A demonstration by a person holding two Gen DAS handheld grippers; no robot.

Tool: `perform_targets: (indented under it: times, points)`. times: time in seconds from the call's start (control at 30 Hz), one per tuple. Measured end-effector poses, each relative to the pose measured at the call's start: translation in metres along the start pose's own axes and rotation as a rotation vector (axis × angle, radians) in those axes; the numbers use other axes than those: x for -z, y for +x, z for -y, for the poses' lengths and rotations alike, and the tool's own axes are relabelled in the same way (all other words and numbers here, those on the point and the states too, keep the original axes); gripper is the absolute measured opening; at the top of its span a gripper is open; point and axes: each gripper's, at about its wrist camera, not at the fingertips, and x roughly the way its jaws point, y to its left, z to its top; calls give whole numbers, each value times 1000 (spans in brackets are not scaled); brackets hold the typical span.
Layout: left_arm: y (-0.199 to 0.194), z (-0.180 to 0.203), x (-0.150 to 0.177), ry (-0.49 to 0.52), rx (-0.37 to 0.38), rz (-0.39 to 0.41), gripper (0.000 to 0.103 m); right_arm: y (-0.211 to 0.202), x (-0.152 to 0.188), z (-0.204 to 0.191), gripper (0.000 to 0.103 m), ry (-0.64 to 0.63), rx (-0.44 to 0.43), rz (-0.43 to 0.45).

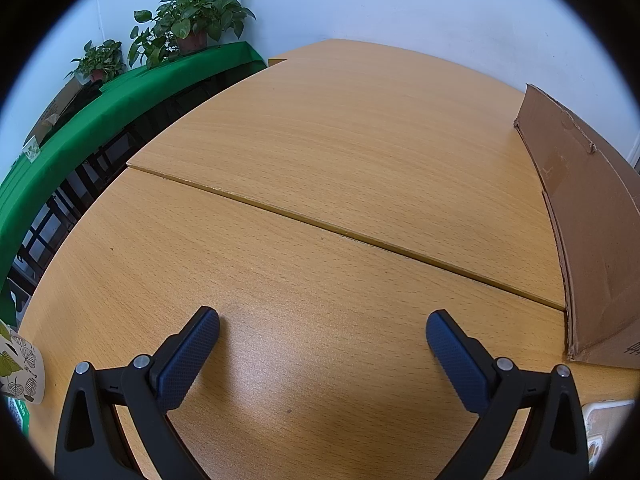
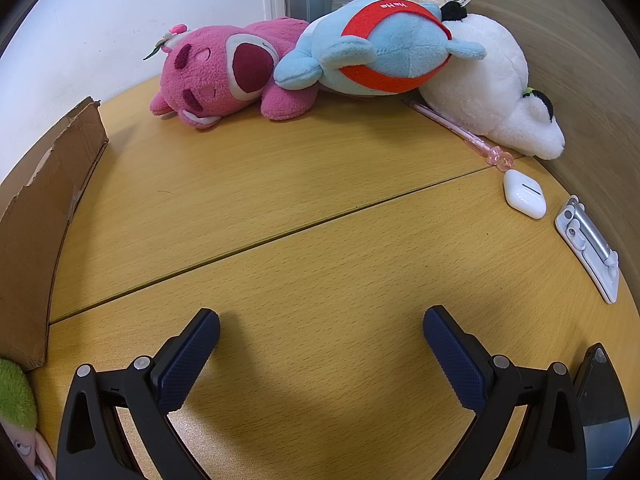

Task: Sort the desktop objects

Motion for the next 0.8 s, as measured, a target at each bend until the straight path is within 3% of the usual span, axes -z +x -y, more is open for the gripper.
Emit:
perform_targets:
  times: [0.63,0.73,0.8]
  points:
    - [-3,3,5,13,5,0,103,1,1,-2,103,18,12,1]
    - [-17,7,17,22,-3,-8,102,0,0,-1,103,3,-1,-48]
    - [-48,17,27,64,29,61,101,0,-2,-2,103,6,2,-91]
